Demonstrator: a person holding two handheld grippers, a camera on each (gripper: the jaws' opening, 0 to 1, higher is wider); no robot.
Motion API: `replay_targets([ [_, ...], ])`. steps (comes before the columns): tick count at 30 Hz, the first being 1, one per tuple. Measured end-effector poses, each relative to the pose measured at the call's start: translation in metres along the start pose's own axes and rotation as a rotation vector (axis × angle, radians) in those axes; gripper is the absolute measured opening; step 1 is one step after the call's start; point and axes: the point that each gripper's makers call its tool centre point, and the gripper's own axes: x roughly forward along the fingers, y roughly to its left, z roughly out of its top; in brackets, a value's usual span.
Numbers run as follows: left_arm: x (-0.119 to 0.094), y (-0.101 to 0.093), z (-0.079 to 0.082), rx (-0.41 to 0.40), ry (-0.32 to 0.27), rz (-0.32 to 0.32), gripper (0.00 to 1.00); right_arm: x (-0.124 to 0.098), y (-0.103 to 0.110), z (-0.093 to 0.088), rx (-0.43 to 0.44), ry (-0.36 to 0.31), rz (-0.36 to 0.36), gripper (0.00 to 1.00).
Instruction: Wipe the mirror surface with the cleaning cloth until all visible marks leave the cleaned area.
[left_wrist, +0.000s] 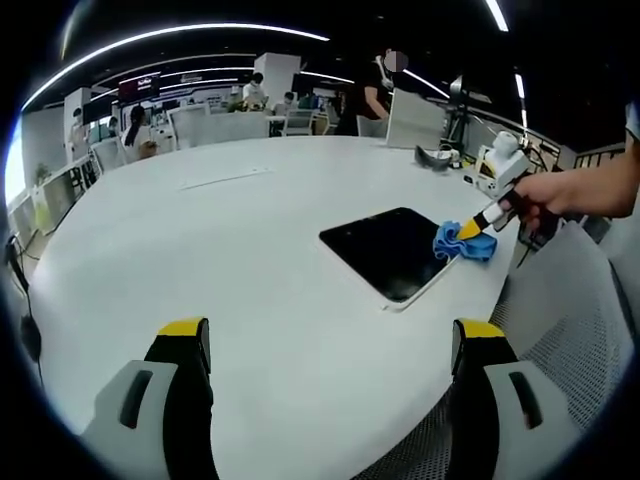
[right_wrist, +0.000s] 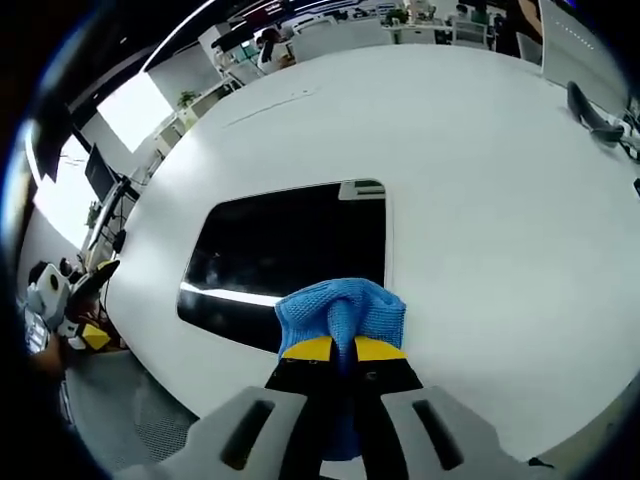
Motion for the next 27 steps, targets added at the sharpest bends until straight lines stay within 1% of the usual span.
replay_targets([
  [18, 0.0, 0.001, -0.002, 0.0, 0.006, -0.001, 0.99, 0.003, -0.001, 0.004, 0.019, 0.0, 0.0, 0.0],
  [27, 0.0, 0.002, -0.001, -0.006, 0.001, 0.004, 0.99, 0.006, -0.002, 0.011, 0.016, -0.004, -0.007, 0.0],
])
